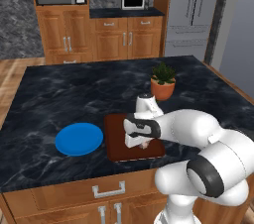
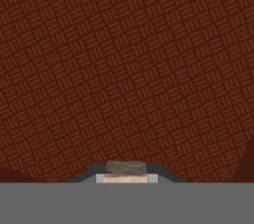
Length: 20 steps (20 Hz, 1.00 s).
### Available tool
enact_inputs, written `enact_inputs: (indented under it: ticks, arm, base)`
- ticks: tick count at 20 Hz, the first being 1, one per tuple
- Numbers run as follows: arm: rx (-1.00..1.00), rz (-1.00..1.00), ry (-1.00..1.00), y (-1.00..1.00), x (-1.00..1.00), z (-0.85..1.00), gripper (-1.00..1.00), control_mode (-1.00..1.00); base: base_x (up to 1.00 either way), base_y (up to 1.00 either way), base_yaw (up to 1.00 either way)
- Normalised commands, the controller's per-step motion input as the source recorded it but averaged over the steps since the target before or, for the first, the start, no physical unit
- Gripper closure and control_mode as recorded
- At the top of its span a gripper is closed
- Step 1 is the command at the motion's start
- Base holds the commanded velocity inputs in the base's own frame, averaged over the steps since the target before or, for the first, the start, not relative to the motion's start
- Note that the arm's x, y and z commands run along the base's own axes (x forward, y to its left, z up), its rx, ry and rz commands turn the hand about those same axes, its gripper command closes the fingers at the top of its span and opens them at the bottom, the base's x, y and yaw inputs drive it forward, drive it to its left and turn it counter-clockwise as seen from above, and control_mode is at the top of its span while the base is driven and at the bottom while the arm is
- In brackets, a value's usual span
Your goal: Move the dessert items from the plates to the tray.
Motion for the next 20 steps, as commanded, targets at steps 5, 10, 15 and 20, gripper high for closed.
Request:
enact_inputs:
  ticks: [5, 10, 15, 20]
  arm:
    - [0.02, 0.0, 0.0, 0.0, 0.05, -0.16, 1.0, -1.0]
    - [0.0, 0.0, 0.0, 0.0, 0.0, -0.13, 1.0, -1.0]
    - [0.0, 0.0, 0.0, 0.0, 0.0, -0.04, 1.0, -1.0]
    - [0.0, 0.0, 0.0, 0.0, 0.0, -0.01, -1.0, -1.0]
  base:
    - [0.0, 0.0, 0.0]
    - [0.0, 0.0, 0.0]
    - [0.0, 0.0, 0.0]
    - [0.0, 0.0, 0.0]
